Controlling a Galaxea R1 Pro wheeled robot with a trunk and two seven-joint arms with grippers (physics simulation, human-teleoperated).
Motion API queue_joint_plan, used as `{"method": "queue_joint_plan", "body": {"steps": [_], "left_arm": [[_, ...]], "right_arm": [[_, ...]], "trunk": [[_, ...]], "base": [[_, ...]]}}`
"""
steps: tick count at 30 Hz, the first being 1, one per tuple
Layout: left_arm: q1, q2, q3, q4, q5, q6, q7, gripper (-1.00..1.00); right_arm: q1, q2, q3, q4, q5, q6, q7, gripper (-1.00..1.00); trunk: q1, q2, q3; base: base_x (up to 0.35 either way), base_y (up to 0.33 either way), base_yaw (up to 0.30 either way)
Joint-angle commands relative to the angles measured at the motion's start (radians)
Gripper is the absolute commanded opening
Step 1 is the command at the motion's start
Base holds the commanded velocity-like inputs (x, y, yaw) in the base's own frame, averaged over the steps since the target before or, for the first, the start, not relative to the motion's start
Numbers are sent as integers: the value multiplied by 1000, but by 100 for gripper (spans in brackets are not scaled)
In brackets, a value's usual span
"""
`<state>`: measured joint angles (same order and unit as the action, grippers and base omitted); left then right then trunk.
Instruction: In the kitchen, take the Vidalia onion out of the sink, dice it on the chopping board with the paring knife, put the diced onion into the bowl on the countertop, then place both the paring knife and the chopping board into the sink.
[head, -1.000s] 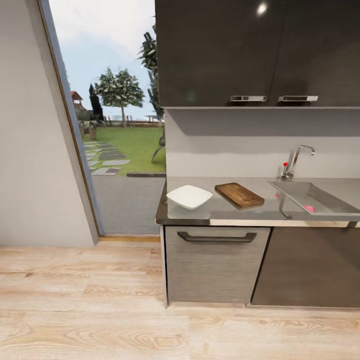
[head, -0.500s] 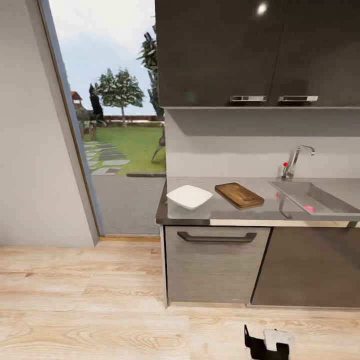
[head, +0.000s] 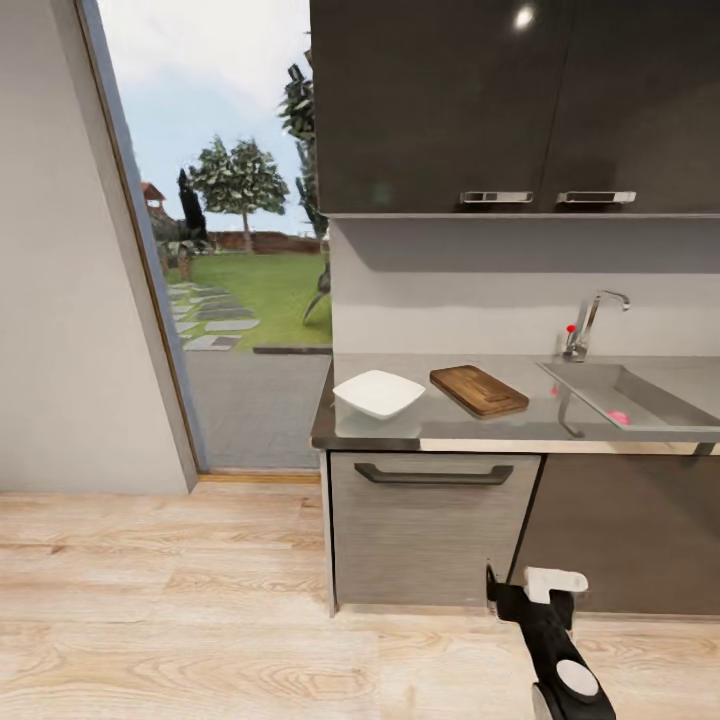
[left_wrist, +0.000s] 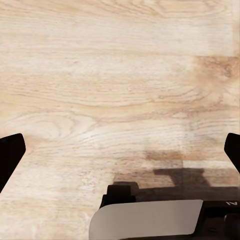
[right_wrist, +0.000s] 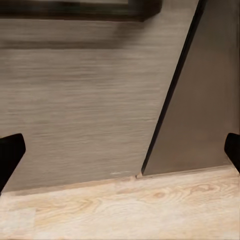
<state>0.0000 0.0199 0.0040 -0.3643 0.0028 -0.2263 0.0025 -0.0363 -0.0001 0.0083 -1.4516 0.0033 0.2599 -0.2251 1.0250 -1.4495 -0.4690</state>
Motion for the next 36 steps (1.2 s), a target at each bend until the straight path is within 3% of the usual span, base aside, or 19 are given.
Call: {"method": "queue_joint_plan", "body": {"steps": [1, 11, 18, 22, 31, 34, 36], "left_arm": [[0, 0, 0, 0, 0, -2, 0, 100], [0, 0, -1, 4, 0, -2, -1, 100], [0, -10, -1, 14, 0, -2, -2, 100], [0, -12, -1, 17, -1, -2, -2, 100], [0, -12, -2, 19, -1, -2, -3, 100], [0, -12, -2, 19, -1, -2, -3, 100], [0, -12, -2, 19, -1, -2, -3, 100]], "right_arm": [[-20, 1, 1, -13, 0, 30, -11, 100], [-207, 0, 2, -33, 2, 202, -54, 100], [-380, 0, 2, -31, 0, 353, -117, 100], [-468, 0, 2, -18, 0, 398, -130, 100], [-623, -1, 1, 188, 1, 425, -134, 100], [-708, -1, 1, 297, 1, 426, -134, 100], [-721, -1, 1, 321, 0, 426, -134, 100]], "trunk": [[0, -1, -1], [0, -1, -1], [0, -1, -1], [0, -1, -1], [0, -1, -1], [0, -1, -1], [0, -1, -1]], "base": [[0, 0, 0], [0, 0, 0], [99, -77, 0], [207, -204, 0], [224, -229, 0], [231, -232, 0], [260, -193, 0]]}}
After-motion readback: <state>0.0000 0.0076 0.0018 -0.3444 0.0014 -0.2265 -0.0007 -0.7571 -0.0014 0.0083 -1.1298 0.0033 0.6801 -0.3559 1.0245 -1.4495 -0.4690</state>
